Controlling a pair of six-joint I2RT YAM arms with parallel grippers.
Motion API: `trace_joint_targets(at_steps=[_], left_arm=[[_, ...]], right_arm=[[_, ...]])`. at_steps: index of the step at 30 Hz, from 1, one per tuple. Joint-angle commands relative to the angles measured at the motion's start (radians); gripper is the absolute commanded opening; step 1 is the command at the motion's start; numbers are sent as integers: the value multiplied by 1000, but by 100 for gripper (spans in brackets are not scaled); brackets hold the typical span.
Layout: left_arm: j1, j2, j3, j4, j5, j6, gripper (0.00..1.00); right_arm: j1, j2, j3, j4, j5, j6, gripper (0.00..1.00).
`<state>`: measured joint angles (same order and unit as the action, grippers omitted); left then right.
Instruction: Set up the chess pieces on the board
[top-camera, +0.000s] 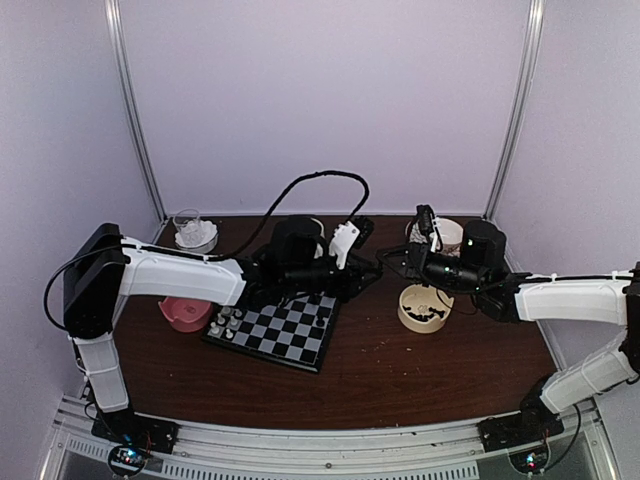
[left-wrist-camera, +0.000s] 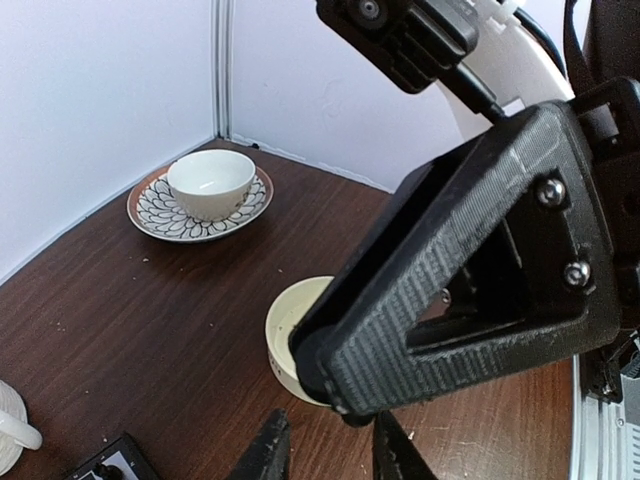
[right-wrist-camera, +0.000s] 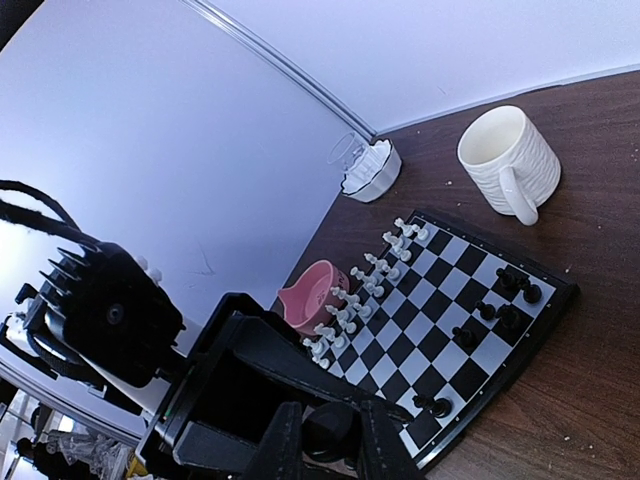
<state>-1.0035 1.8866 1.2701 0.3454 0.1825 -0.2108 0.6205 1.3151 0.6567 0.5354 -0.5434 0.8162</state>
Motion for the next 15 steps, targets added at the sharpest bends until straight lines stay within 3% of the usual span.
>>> trace_joint_targets(at_steps=[1,15], left_arm=[[-6,15,43,22,24,16,27],[-5,15,67,-14,33,20,16]], right_arm=[[7,15,9,28,-23,-16,6],[8,25,-2,77,-50,-3,5]])
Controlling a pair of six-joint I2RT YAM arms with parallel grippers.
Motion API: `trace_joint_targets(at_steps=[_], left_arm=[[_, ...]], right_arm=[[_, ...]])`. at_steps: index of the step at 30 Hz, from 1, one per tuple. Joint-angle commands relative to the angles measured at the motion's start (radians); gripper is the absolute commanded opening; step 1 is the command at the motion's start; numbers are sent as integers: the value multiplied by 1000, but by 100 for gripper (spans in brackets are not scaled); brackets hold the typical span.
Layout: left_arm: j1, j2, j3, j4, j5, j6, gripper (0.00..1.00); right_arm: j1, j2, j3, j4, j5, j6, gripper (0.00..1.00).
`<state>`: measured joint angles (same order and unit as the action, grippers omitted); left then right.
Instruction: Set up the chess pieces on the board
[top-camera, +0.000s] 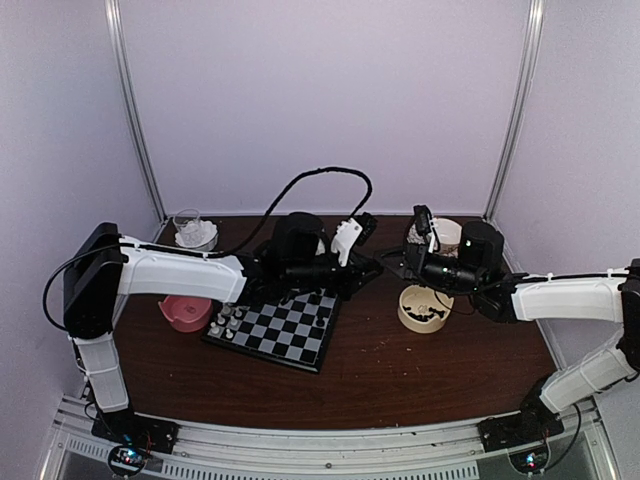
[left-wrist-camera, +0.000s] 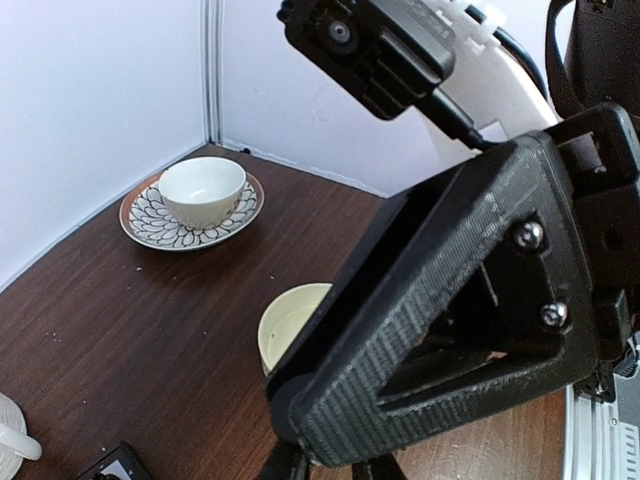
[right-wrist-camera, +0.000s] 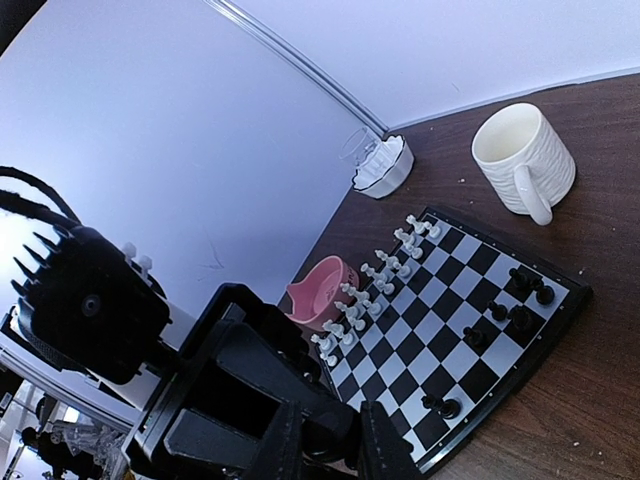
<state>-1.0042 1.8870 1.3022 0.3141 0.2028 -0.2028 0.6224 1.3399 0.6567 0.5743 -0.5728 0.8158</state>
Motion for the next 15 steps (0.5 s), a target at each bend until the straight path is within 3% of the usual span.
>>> trace_joint_targets(at_steps=[1,6,12,15], left_arm=[[-5,16,37,17,14,12,15],[-5,16,43,9,22,18,0],[-5,15,45,-9,23,21,0],[-5,10,41,-31,22,23,0]], right_arm=[[7,-2,-2,37,-21,-4,5],[7,-6,-2,22,-13,-19,11],[7,-37,-6,-32,24,-70,17],[7,-66,-13,-61,53,-103,31]])
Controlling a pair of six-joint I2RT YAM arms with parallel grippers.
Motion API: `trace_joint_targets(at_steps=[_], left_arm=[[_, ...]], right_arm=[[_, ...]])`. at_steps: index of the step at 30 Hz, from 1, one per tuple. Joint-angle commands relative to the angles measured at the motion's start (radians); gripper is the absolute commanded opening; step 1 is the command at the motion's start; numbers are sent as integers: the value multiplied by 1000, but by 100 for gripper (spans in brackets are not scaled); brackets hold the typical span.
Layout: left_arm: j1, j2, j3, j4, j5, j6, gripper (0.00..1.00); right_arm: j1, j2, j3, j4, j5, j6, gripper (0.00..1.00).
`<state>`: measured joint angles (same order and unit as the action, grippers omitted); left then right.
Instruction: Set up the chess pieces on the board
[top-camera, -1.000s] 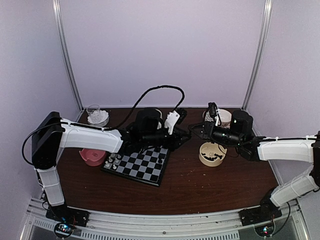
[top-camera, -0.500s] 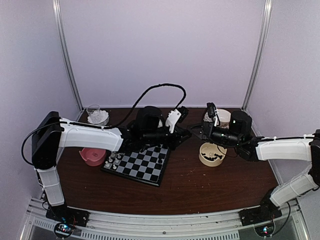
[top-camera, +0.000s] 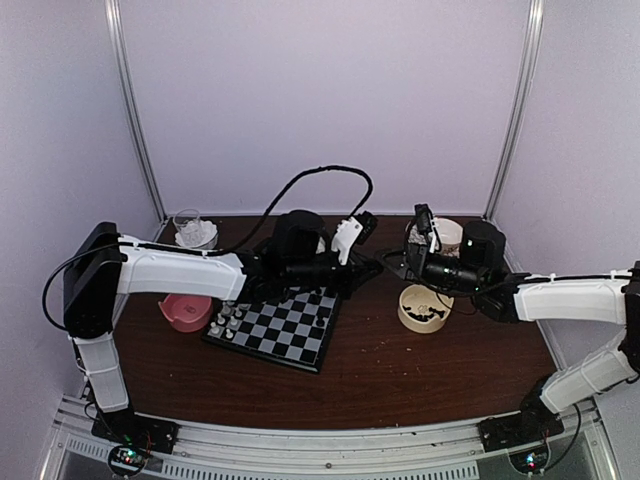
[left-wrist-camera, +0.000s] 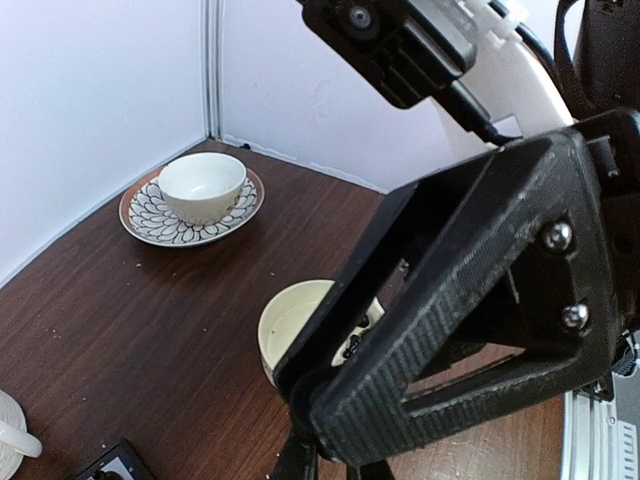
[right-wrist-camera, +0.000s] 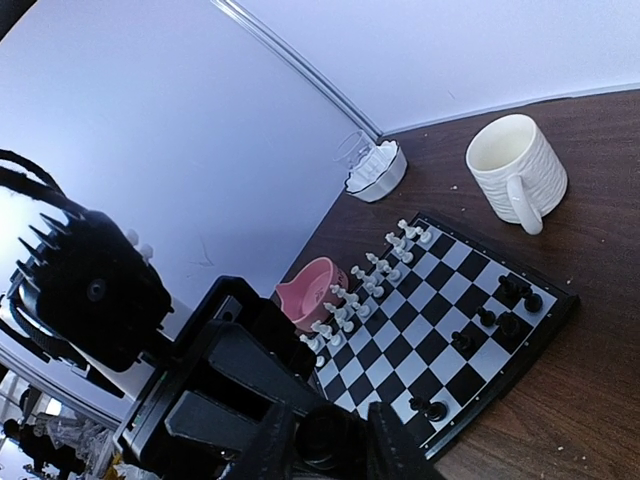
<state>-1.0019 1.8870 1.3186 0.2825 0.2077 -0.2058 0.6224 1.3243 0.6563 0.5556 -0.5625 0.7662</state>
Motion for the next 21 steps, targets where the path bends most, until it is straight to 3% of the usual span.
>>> trace_joint_targets(at_steps=[1,5,9,16,21], left_arm=[[-7,6,23,-10,16,29,0],[-7,-15,17,-72,16,38,0],[-7,-39,6,-132,17,42,0],[-6,-67,-20,-190,-19,2,0],[-6,-68,34,-288,-50,-13,0]], right_arm=[[7,-61,-15,-55,54,-70,35],[7,-124,-17,-132,117,-141,61],[6,-206,-37,-198,197,-227,76],[6,-330,-89,-282,440,-391,78],[6,-372,-127,-250,508,-447,79]])
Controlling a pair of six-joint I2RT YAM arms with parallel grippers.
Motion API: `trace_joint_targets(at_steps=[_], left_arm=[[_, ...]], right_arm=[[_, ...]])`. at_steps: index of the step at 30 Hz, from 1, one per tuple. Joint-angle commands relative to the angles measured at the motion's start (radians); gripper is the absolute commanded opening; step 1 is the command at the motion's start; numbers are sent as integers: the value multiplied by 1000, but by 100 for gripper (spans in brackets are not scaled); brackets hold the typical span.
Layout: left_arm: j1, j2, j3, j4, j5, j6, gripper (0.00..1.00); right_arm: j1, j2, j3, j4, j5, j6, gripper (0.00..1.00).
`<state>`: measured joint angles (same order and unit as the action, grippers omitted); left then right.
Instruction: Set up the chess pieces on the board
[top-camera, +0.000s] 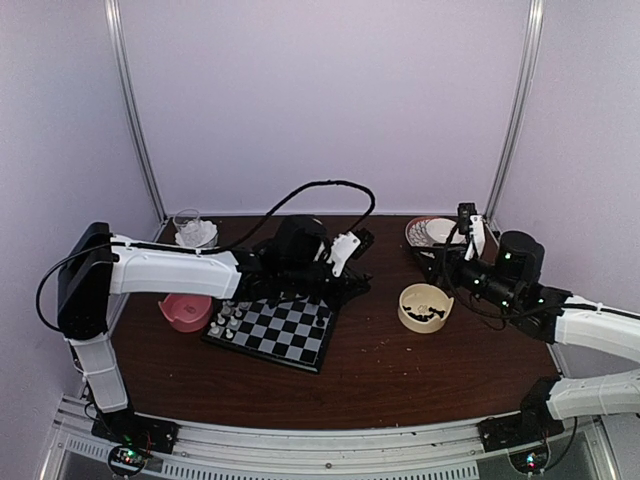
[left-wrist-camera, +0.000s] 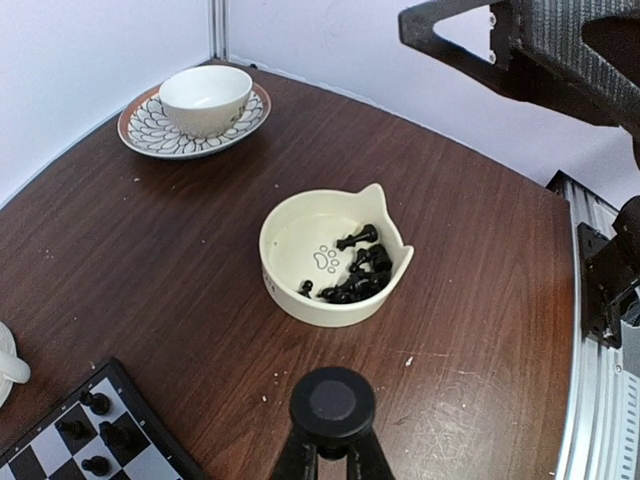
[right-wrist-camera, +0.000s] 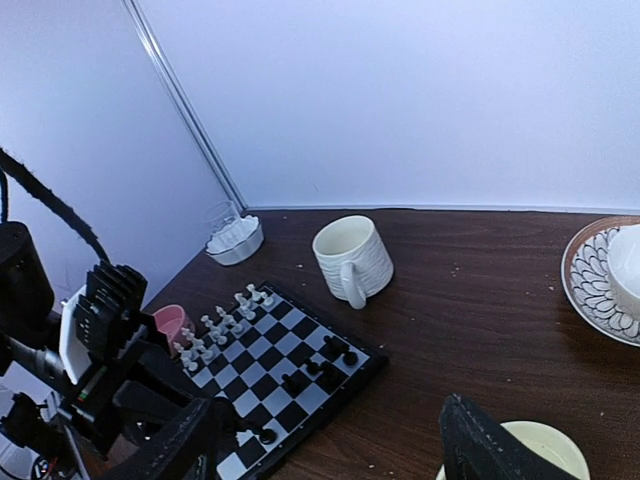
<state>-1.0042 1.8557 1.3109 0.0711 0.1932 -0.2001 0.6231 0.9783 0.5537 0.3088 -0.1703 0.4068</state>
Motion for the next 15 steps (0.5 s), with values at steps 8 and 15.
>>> trace_joint_targets(at_steps=[8,15], left_arm=[[-5,-76,87,-177,-107,6,0],[-10,-105,75,-78,-121,-16,0]], right_arm=[[5,-5,-45,36,191,-133,92],[5,-2,-68,82,188,-154,99]])
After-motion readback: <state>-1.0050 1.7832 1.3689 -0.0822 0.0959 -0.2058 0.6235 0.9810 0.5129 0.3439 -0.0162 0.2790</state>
